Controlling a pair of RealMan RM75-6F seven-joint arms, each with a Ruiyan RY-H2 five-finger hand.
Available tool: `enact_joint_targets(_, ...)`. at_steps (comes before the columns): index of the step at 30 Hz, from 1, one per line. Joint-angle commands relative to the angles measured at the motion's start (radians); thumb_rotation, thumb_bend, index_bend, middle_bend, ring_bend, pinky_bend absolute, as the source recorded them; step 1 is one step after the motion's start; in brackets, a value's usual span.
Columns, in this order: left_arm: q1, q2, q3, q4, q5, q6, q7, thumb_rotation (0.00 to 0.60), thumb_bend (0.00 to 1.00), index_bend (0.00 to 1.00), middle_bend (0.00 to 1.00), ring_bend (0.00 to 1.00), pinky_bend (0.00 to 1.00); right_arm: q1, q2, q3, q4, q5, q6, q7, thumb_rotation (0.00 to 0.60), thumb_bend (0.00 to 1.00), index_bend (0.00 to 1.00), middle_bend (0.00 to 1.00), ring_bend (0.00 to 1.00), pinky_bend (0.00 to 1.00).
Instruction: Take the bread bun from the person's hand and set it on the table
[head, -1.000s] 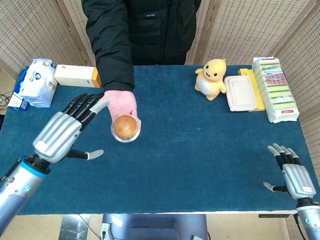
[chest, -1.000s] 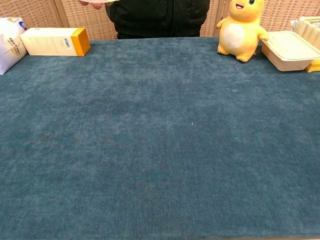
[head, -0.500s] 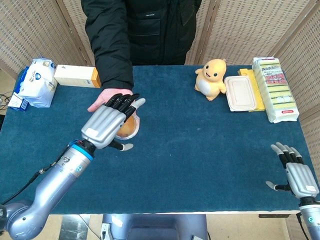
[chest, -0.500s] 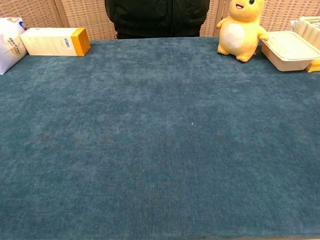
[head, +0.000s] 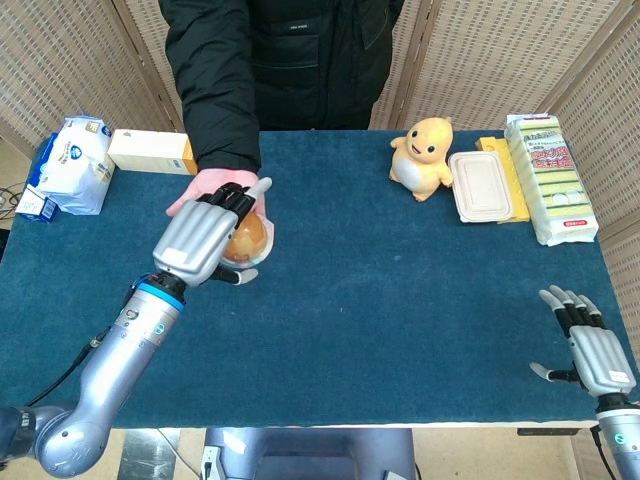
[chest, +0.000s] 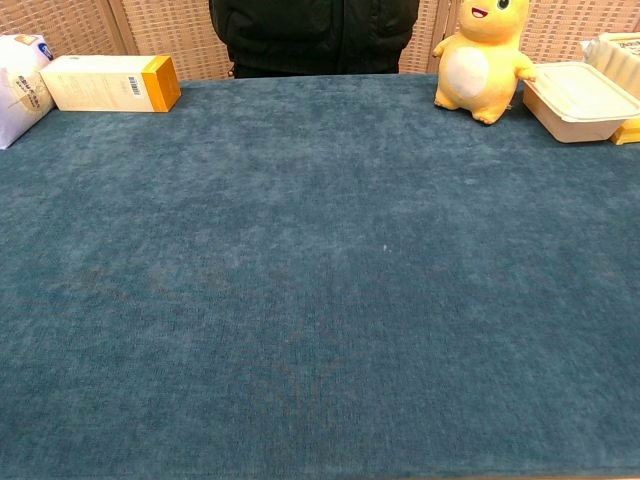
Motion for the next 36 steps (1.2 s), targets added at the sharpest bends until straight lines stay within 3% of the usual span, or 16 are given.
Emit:
enact_joint_targets(1, 0.005, -0.023, 0.001, 0.013, 0.02, 0.029, 0.004, 0.6, 0.15, 0.25, 0.39, 0.3, 0.45, 0.001, 0.0, 0.0, 0.0, 0.001, -0.002, -0.002, 0.6, 0.03, 0.06, 0.0, 0.0, 0.0)
enact_joint_targets(4, 0.016, -0.043, -0.002, 0.023, 0.057, 0.052, -0.009, 0.6, 0.17, 0.37, 0.48, 0.38, 0.51, 0.002, -0.002, 0.0, 0.001, 0.003, -0.004, -0.004, 0.6, 0.03, 0.06, 0.0, 0.0, 0.0)
enact_joint_targets(8, 0.038, -0.058, -0.001, 0.034, 0.121, 0.074, -0.029, 0.6, 0.18, 0.43, 0.53, 0.42, 0.54, 0.003, -0.003, -0.001, 0.001, 0.004, -0.007, -0.007, 0.6, 0.03, 0.06, 0.0, 0.0, 0.0)
enact_joint_targets(20, 0.086, -0.043, -0.012, 0.022, 0.2, 0.079, -0.066, 0.6, 0.18, 0.43, 0.54, 0.42, 0.54, 0.003, -0.005, -0.003, -0.003, 0.007, -0.01, -0.018, 0.6, 0.03, 0.06, 0.0, 0.0, 0.0)
enact_joint_targets(36, 0.112, -0.018, -0.042, -0.024, 0.218, 0.082, -0.061, 0.6, 0.18, 0.43, 0.54, 0.42, 0.54, 0.008, -0.006, -0.004, -0.004, 0.006, -0.019, -0.018, 0.6, 0.03, 0.06, 0.0, 0.0, 0.0)
